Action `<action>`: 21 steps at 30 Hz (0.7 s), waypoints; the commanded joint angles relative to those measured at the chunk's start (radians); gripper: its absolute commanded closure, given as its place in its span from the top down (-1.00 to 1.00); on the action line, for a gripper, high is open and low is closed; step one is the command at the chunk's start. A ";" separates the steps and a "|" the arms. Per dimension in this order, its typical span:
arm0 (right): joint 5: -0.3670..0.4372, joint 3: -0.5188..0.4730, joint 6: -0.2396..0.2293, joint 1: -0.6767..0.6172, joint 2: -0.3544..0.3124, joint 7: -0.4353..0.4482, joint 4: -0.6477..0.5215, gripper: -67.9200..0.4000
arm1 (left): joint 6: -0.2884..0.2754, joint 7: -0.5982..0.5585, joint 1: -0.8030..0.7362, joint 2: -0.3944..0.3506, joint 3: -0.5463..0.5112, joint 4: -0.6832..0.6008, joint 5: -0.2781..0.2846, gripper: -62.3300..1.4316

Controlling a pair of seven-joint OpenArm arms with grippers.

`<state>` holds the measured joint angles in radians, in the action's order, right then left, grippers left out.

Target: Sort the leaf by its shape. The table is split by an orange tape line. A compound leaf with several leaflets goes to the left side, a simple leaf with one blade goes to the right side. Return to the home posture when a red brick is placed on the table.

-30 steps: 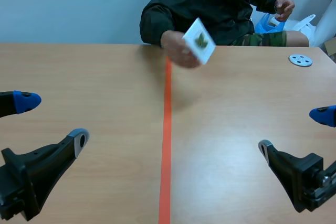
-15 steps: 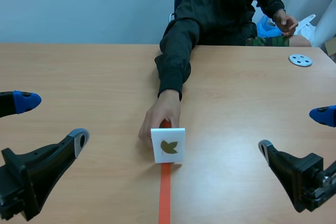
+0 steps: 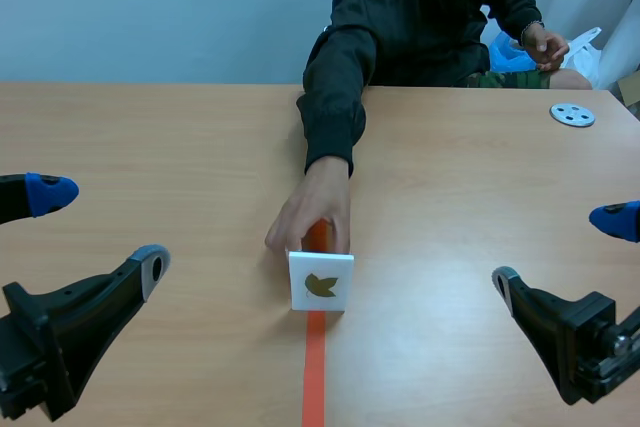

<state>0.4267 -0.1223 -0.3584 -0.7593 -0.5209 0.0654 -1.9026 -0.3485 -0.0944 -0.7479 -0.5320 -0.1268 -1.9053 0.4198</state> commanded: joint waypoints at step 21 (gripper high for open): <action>0.004 -0.001 0.003 0.011 0.001 0.012 -0.014 1.00 | -0.075 0.092 0.066 0.005 0.020 0.026 -0.048 1.00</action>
<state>0.4267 -0.1223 -0.3584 -0.7593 -0.5209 0.0639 -1.9026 -0.4263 0.0120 -0.7029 -0.5320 -0.1154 -1.8832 0.3569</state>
